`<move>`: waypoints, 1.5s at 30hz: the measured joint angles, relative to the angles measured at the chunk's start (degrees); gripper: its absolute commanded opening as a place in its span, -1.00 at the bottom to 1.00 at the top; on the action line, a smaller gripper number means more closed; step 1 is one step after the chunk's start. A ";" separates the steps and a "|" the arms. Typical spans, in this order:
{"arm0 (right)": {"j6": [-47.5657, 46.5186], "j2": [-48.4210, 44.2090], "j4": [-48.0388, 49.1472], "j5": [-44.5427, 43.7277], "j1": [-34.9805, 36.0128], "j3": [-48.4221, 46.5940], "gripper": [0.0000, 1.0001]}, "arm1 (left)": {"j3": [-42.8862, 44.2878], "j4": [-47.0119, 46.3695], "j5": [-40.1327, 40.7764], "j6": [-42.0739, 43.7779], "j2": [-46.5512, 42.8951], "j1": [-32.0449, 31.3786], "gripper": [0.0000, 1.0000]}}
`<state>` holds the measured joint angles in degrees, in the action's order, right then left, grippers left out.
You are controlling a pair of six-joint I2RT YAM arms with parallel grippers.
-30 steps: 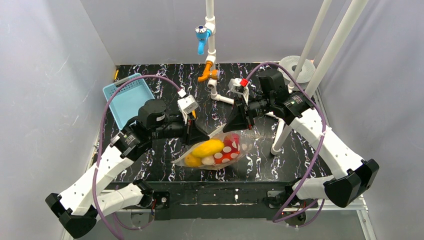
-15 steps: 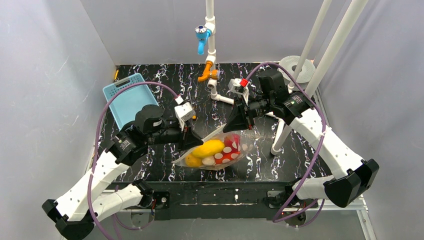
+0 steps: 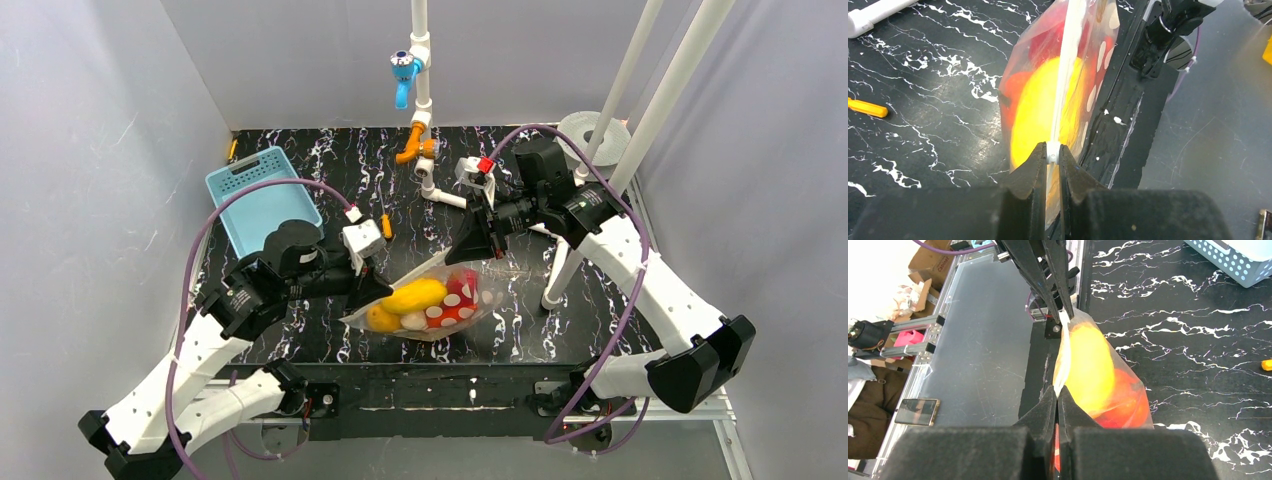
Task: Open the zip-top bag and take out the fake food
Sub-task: Unzip the zipper food storage bag at the center of the board.
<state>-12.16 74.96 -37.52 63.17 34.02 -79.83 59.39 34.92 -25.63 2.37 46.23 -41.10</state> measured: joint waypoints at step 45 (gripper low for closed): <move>-0.02 0.44 0.00 -2.38 0.00 0.00 -0.97 | -3.84 12.20 13.89 11.75 -9.71 0.00 -1.00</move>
<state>-12.19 75.40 -37.52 60.79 34.02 -79.83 55.55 47.12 -11.74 14.12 36.51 -41.10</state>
